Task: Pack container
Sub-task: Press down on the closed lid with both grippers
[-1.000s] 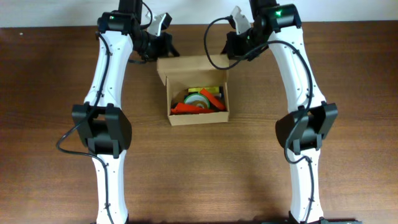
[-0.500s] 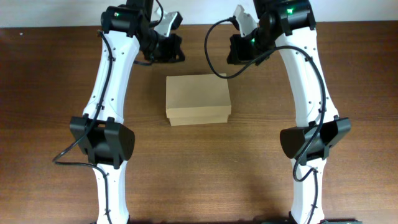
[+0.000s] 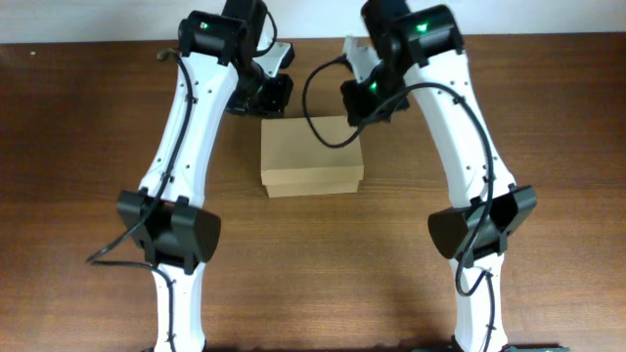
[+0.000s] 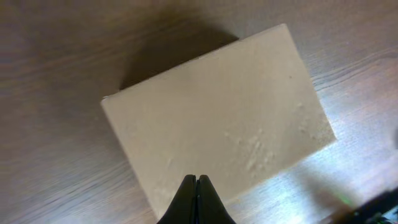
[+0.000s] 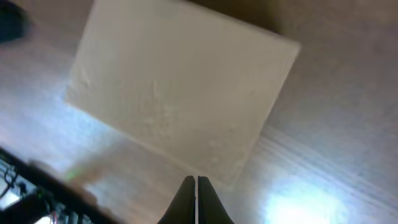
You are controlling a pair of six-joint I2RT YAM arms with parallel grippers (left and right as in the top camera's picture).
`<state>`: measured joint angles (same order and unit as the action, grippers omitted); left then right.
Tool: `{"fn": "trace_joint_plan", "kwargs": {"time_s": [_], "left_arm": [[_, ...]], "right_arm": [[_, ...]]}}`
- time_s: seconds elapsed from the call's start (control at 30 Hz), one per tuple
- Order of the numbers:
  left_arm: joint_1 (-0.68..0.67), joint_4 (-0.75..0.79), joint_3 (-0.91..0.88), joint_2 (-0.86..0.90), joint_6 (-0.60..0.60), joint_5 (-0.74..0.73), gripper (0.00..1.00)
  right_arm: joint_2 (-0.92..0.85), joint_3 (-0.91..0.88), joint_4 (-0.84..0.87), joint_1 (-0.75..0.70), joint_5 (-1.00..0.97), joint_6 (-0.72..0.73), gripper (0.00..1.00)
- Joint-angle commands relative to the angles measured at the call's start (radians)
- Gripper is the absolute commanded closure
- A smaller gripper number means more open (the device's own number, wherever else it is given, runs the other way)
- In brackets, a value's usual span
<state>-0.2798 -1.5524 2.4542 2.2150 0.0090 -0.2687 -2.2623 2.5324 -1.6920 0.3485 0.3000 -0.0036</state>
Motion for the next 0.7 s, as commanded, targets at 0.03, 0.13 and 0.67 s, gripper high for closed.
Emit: {"fn": "trace_joint_plan", "kwargs": {"time_s": [0.03, 0.13, 0.67], "left_arm": [[0.003, 0.031, -0.112, -0.155, 0.026, 0.103, 0.98], [-0.002, 0.092, -0.275, -0.261, 0.031, 0.148, 0.98], [-0.053, 0.359, -0.748, -0.462, 0.053, 0.213, 0.98]], "right_arm": [[0.123, -0.161, -0.006, -0.003, -0.022, -0.021, 0.96], [0.22, -0.323, 0.019, -0.006, -0.021, -0.031, 0.96], [0.405, -0.677, 0.208, -0.013, -0.029, -0.068, 0.96]]}}
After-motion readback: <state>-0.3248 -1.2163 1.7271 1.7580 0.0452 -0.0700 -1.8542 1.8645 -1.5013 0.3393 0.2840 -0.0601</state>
